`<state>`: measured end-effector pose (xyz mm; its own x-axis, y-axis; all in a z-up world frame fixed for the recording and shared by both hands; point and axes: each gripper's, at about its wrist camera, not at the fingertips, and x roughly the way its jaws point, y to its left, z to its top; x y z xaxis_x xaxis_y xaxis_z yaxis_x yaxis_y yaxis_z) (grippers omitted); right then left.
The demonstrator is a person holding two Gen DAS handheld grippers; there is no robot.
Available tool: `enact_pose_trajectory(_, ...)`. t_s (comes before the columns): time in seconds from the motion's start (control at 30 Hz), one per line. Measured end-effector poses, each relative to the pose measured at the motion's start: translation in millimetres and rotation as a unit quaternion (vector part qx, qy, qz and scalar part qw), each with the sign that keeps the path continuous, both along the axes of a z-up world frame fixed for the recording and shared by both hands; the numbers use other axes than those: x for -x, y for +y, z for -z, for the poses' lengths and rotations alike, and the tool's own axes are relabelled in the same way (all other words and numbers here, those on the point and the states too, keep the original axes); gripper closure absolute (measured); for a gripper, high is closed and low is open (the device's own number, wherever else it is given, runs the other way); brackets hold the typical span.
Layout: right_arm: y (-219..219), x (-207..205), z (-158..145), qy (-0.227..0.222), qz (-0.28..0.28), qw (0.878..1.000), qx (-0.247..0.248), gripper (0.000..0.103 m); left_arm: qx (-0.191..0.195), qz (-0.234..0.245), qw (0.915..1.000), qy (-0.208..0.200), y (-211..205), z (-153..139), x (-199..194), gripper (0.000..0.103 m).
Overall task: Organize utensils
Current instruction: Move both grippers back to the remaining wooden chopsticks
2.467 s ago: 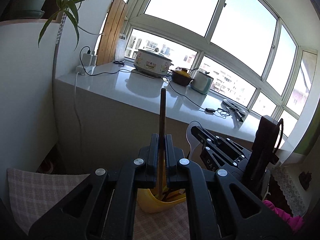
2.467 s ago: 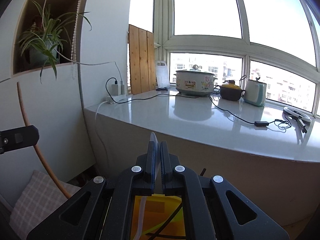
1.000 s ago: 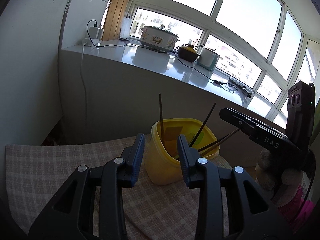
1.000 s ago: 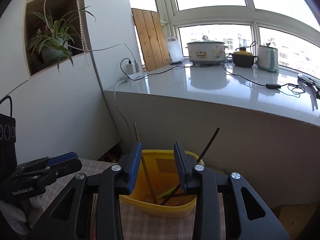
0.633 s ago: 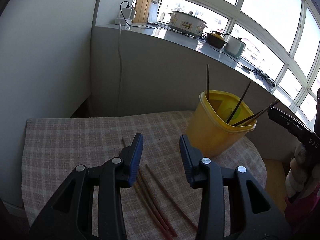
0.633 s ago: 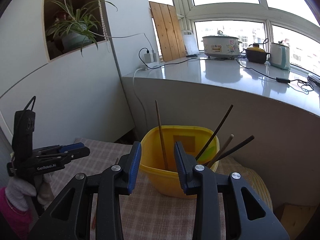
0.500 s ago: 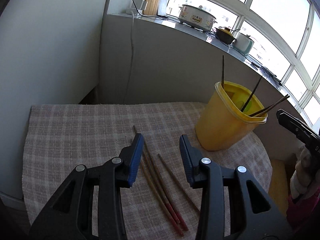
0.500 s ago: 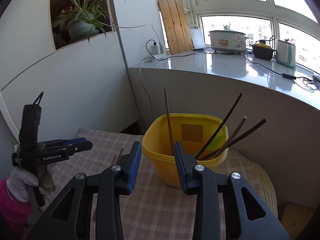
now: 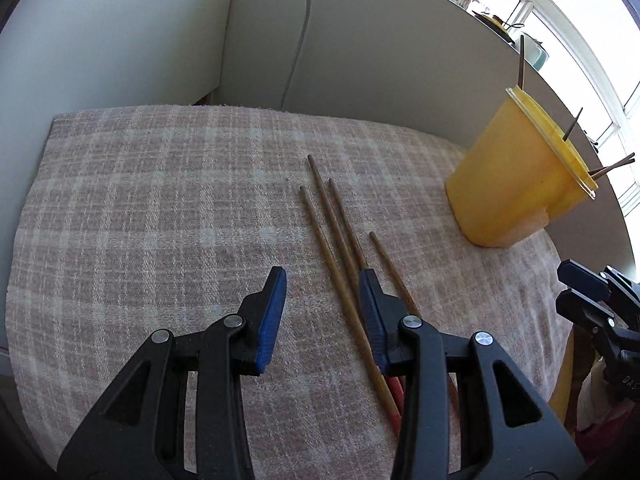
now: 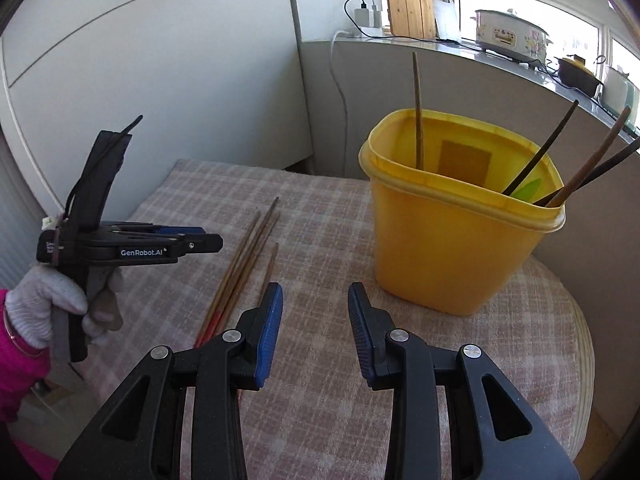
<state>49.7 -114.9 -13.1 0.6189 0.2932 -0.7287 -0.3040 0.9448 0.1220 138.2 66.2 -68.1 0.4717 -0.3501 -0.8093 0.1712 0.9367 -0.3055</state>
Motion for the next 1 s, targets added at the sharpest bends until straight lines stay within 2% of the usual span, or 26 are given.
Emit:
enact_pose_trajectory(0.3,20.9,-5.3,23.3,0.034,-0.021,0.999,0.014,0.071,-0.022,0.000,0.9998,0.000,-21.0,11.7,-7.0,0.066)
enact_pose_trajectory(0.47,24.0,-7.9,30.9,0.047,-0.023,0.999,0.009,0.071,-0.041,0.002,0.9992,0.001,-36.0,20.6,-14.1,0.077)
enact_pose_trajectory(0.8,31.2,-21.8,45.5,0.079,-0.033,0.996,0.002,0.071,-0.050,0.010,0.9987,0.004,-60.5,30.4,-27.2,0.077)
enact_pose_trajectory(1.0,39.2,-33.7,54.5,0.100,-0.038,0.994,0.004,0.071,-0.058,0.014,0.9982,0.002,-74.3,32.0,-53.0,0.083)
